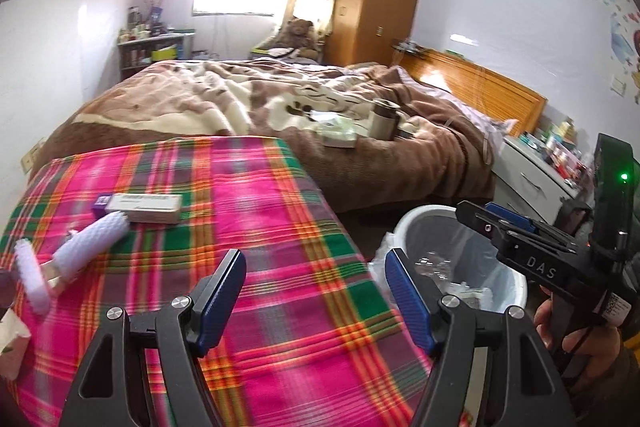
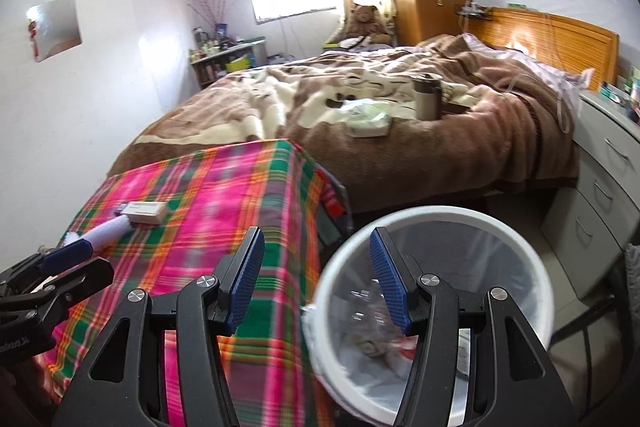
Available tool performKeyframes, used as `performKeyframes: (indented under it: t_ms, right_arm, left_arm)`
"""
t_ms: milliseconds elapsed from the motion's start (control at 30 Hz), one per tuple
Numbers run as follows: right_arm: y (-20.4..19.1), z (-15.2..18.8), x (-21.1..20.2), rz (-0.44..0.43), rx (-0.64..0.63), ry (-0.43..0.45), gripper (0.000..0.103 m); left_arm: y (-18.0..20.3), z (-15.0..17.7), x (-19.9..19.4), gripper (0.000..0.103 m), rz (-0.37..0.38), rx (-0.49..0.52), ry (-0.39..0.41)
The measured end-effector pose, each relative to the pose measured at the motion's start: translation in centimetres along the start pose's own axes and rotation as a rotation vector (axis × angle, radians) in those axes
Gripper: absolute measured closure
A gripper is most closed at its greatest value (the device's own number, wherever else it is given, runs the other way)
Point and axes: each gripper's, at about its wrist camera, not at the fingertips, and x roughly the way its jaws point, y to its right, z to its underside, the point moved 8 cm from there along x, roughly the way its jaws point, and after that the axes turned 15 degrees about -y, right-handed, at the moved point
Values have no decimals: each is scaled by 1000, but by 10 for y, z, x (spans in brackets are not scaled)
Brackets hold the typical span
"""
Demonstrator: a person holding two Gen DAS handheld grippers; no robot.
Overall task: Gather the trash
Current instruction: 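Move both open tools back over the plaid table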
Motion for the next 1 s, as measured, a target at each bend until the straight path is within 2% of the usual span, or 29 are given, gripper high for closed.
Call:
performKeyframes:
  t_ms: [467,1000]
  right_arm:
    - [-87,-12,25,-123,-118,-25,47]
    - [-171,-15,76,-166,-292,-109,47]
  left_arm:
    - [-111,13,-19,31,-148,-155,18]
    - [-238,36,-51,31,-305,-307,24]
